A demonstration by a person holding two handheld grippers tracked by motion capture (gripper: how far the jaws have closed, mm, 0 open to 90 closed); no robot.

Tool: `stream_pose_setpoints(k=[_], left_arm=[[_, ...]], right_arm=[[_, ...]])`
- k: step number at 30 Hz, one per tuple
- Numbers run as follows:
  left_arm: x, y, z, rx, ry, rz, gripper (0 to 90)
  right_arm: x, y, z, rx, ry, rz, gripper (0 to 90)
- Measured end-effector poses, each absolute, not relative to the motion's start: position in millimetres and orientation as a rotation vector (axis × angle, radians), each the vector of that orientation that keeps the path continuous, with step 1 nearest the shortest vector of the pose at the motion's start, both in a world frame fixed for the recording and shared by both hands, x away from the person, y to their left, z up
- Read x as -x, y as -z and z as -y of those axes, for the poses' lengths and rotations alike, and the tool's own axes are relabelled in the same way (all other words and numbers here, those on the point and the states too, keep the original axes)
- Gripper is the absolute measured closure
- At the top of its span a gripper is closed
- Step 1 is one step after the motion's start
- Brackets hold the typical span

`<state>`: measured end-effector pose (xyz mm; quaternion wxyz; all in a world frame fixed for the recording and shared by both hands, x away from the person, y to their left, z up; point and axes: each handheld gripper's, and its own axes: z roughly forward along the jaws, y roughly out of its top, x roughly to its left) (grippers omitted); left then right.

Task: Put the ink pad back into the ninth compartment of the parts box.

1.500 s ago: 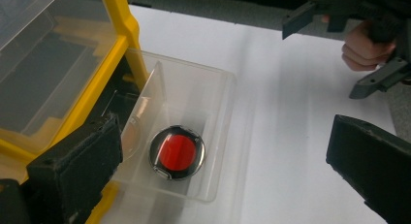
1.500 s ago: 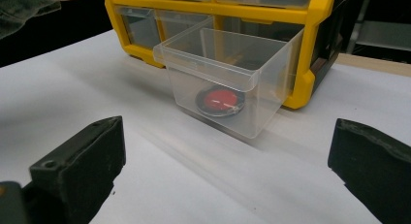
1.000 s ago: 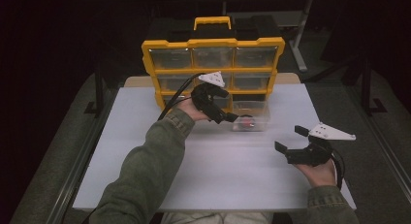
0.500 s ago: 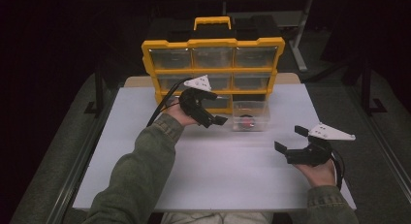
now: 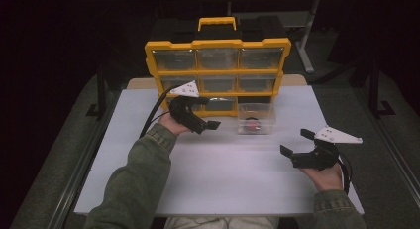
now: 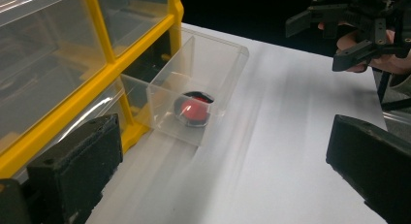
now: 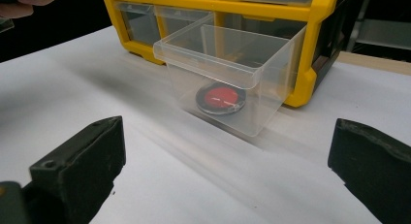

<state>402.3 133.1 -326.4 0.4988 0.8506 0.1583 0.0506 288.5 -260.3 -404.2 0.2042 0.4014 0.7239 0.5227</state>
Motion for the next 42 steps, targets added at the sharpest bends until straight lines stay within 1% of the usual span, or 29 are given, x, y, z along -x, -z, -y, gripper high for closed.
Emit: stream_pose_setpoints(k=[5,22,26,35,42], left_arm=[[-398,332,-140,-2.028,-0.134,-0.389,0.0],[-378,354,-160,-2.027,-0.168,-0.422,0.0],[-374,358,-169,-2.009,-0.193,-0.448,0.0],[-367,370,-186,-1.995,-0.2,-0.503,0.0],[-361,376,-201,-1.963,-0.216,-0.515,0.0]], right_arm=[[-288,404,259,-1.119,-1.456,-2.018,0.0],[-289,405,258,-1.119,-1.446,-2.024,0.0],[-289,405,257,-1.12,-1.444,-2.024,0.0],[-290,406,257,-1.119,-1.429,-2.025,0.0],[-290,406,256,-1.117,-1.422,-2.027,0.0]])
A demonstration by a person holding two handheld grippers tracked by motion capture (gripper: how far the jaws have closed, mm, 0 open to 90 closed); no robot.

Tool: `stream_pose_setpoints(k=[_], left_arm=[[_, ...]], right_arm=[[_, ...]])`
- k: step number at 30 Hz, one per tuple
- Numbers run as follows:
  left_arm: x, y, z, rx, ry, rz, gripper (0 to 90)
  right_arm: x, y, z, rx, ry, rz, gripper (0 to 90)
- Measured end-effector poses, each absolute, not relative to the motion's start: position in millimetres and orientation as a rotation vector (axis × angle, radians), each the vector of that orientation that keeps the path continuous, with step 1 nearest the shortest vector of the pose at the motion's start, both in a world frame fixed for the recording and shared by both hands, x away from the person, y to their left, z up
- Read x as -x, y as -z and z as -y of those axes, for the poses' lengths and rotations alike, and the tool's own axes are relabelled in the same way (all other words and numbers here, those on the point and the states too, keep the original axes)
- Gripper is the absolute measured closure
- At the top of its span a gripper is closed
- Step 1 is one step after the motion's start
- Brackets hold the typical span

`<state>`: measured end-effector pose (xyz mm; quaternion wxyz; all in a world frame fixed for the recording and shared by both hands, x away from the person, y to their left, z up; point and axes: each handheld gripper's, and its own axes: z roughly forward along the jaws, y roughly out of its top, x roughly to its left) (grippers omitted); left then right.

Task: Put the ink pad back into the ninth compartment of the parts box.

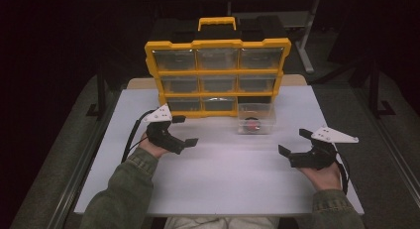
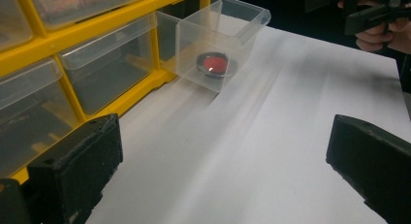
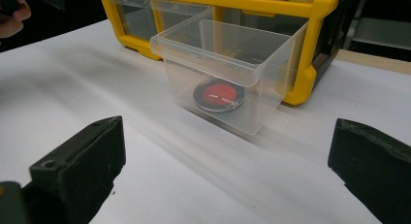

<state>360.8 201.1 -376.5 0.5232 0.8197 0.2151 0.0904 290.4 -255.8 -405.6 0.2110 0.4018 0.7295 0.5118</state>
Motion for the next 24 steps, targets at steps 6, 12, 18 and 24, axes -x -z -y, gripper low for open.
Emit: stream_pose_setpoints(k=[6,12,18,24], left_arm=[[-355,379,-217,-1.926,-0.249,-0.549,0.0],[-350,382,-237,-1.876,-0.291,-0.6,0.0],[-349,386,-253,-1.832,-0.309,-0.641,0.0],[-348,389,-262,-1.823,-0.352,-0.67,0.0]], right_arm=[[-290,405,256,-1.12,-1.423,-2.023,0.0],[-290,406,256,-1.123,-1.418,-2.025,0.0],[-290,406,255,-1.124,-1.415,-2.026,0.0],[-290,406,256,-1.125,-1.416,-2.026,0.0]])
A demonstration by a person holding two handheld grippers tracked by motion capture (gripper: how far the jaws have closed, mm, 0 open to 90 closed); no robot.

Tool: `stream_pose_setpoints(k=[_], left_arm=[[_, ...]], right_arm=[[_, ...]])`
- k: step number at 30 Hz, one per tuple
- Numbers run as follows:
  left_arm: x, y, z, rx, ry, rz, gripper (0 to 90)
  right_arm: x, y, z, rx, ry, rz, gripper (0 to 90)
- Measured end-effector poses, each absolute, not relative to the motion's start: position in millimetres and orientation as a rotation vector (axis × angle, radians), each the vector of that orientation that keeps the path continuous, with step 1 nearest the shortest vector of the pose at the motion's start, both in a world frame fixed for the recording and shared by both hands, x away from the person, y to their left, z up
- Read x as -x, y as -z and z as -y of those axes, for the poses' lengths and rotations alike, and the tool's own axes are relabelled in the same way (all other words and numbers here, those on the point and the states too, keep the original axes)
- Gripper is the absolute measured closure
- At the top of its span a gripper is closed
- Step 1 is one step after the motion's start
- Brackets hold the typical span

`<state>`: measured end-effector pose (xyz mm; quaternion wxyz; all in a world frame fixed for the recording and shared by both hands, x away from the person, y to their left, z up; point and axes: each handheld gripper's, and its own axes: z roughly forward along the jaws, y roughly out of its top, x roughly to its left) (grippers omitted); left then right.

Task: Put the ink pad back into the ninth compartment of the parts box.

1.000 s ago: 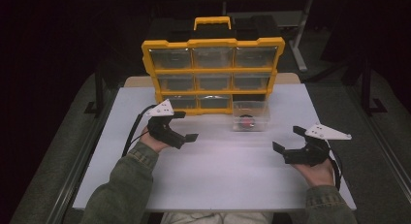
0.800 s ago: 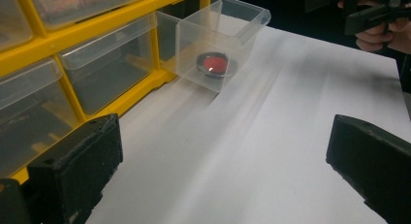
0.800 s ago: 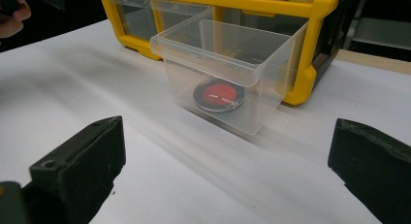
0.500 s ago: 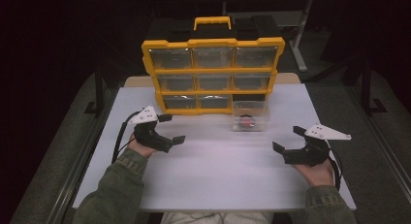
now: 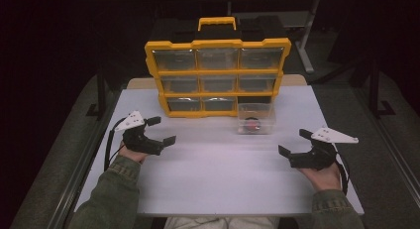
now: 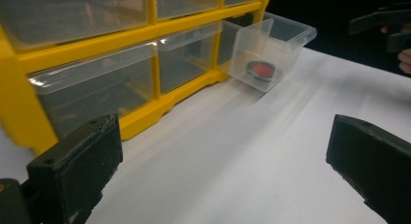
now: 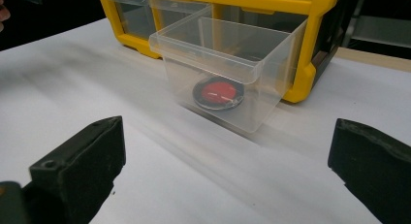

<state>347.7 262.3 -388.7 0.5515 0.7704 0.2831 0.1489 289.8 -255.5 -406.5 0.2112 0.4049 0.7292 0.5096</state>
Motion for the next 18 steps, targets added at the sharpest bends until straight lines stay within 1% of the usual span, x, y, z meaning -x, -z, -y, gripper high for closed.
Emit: stream_pose_setpoints(k=[9,18], left_arm=[[-344,394,-273,-1.802,-0.376,-0.704,0.0],[-333,395,-289,-1.734,-0.41,-0.73,0.0]], right_arm=[[-290,407,256,-1.127,-1.419,-2.031,0.0],[-289,407,256,-1.129,-1.424,-2.03,0.0]])
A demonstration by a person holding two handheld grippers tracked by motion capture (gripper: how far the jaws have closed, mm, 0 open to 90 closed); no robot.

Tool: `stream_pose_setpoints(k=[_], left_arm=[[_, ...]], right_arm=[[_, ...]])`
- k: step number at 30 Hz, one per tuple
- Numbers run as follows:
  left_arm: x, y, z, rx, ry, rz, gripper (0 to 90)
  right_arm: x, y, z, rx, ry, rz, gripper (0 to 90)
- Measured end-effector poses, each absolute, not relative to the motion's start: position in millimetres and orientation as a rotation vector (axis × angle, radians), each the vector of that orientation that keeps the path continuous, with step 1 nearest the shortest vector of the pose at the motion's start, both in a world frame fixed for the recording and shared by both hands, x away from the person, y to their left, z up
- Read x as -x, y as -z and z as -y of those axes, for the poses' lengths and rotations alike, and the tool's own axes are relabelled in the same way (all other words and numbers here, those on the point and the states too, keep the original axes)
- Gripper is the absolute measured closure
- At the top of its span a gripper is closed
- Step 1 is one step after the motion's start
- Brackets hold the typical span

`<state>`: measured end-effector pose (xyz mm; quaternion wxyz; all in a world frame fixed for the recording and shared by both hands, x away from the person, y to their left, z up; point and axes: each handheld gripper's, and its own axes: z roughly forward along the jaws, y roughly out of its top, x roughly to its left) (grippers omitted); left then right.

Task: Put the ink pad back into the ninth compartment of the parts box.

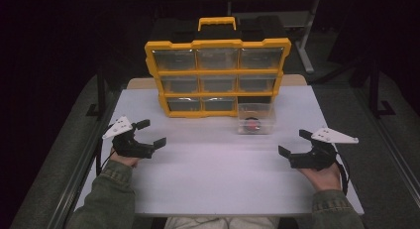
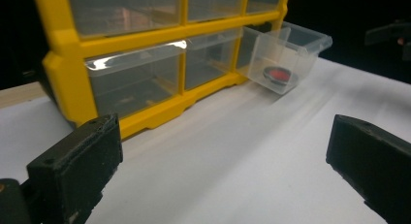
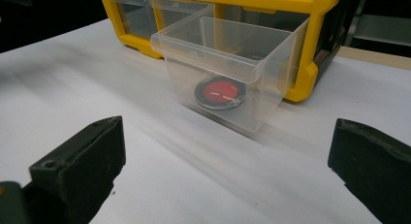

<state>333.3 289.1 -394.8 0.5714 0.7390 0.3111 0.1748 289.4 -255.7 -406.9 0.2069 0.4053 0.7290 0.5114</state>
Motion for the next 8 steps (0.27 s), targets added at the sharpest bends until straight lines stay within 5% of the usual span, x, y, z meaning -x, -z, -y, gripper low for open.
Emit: stream_pose_setpoints(k=[8], left_arm=[[-333.2,396.6,-297.0,-1.699,-0.409,-0.758,0.0]], right_arm=[[-289.9,407.2,255.8,-1.132,-1.426,-2.03,0.0]])
